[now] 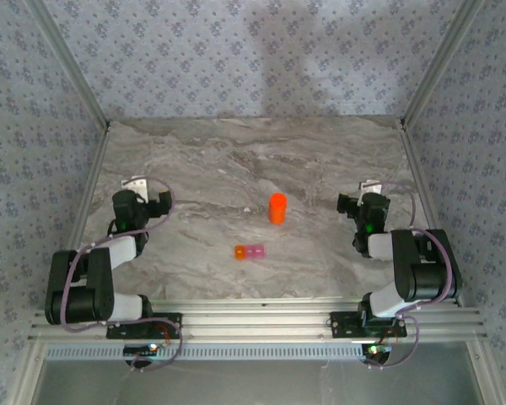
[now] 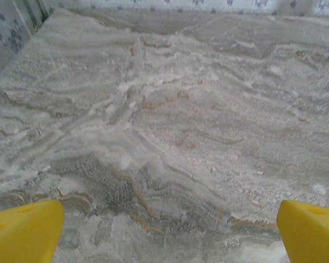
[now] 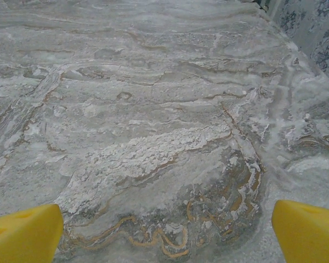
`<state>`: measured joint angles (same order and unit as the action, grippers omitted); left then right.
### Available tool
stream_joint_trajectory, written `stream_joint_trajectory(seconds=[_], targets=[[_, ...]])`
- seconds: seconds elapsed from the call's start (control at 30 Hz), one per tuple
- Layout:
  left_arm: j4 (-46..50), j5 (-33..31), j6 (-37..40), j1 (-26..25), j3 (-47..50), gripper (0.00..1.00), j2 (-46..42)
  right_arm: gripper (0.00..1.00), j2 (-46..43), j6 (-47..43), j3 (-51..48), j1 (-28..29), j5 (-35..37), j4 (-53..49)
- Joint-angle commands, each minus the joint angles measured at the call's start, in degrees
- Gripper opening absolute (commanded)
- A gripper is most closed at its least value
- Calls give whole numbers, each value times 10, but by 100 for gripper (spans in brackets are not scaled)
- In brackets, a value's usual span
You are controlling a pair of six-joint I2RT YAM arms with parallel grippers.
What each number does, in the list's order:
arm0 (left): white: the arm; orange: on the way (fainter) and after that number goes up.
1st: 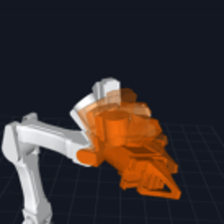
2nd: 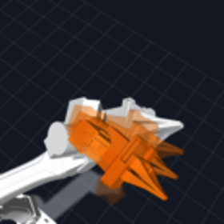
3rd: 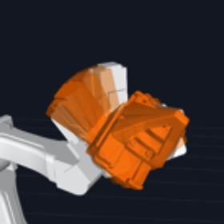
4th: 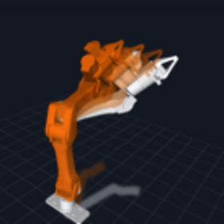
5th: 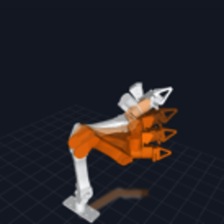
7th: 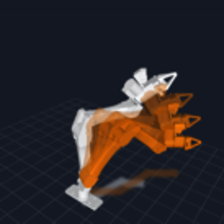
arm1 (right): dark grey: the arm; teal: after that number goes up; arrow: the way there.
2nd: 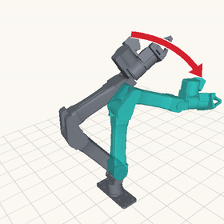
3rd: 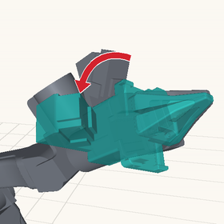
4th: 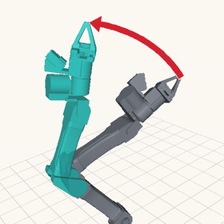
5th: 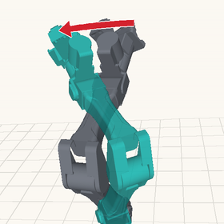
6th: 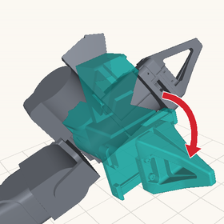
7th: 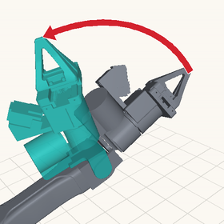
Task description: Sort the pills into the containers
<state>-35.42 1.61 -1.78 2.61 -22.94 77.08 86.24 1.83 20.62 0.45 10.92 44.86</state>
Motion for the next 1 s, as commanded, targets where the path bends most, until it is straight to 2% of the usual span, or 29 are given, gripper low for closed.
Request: stream_joint_trajectory(seconds=[0.0, 0.07, 0.17, 0.33, 0.43, 0.53, 0.6, 0.73, 0.8, 0.97], targets=[[17, -9, -1, -8, -23, 99, -36, 100, -15, -16, 13, -4, 19, 14], [37, -8, 5, -12, -29, 99, -45, 100, -36, -14, 30, -3, 29, -34], [53, -10, 13, -23, -29, 99, -59, 100, -73, -15, 82, -9, 5, -149], [84, -17, 13, -46, -37, 99, -90, 100, -136, 15, 111, -12, -18, -218], [105, -18, 9, -52, -50, 99, -106, 100, -157, 87, 157, -27, -67, -295], [125, -16, -3, -54, -69, 99, -112, 100, -165, 253, 184, -53, -84, -358], [149, -12, -14, -56, -85, 99, -117, 100, -156, 290, 199, -70, -159, -369], [170, -6, -37, -64, -101, 99, -131, 100, -133, 280, 230, -39, -198, -416], [181, -14, -40, -75, -107, 99, -140, 100, -122, 263, 241, -14, -185, -437], [191, -24, -58, -104, -111, 99, -153, 100, -84, 250, 269, 23, -207, -476]])
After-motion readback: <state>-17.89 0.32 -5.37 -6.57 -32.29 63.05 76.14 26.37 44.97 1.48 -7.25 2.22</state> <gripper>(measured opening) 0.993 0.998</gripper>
